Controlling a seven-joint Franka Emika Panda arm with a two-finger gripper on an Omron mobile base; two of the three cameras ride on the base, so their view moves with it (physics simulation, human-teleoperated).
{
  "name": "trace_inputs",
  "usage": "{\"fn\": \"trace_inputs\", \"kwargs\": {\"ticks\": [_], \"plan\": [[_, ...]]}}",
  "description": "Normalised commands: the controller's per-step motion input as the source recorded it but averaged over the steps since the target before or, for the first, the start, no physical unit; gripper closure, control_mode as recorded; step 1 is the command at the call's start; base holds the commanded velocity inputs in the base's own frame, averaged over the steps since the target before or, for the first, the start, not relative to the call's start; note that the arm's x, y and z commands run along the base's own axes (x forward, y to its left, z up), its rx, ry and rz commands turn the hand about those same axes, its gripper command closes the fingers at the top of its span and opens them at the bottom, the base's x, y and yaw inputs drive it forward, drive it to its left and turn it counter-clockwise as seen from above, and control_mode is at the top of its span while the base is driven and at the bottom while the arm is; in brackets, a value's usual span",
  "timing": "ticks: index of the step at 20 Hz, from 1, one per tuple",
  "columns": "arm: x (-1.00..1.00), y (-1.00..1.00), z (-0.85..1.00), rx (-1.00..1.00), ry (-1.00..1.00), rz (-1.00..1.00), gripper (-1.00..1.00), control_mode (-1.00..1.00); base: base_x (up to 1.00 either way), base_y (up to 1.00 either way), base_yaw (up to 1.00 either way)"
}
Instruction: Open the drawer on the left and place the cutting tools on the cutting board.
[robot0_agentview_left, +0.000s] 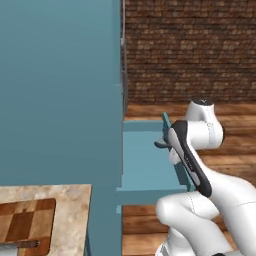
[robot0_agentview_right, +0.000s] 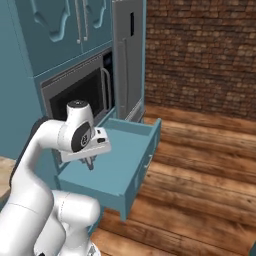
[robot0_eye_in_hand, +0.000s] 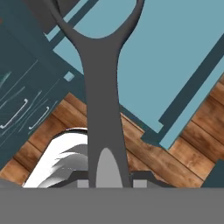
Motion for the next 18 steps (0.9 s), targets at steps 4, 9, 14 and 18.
{"fn": "trace_inputs", "kwargs": {"ticks": [4,9,14,18], "plan": [[0.0,0.0,0.0,0.0,0.0,0.0,1.0,1.0,-0.02,0.01,0.32],[0.0,0.0,0.0,0.0,0.0,0.0,1.0,1.0,-0.51,-0.01,0.28],[0.0,0.0,0.0,0.0,0.0,0.0,1.0,1.0,-0.47,0.0,0.41],[0.0,0.0,0.0,0.0,0.0,0.0,1.0,1.0,0.02,0.0,0.57]]}}
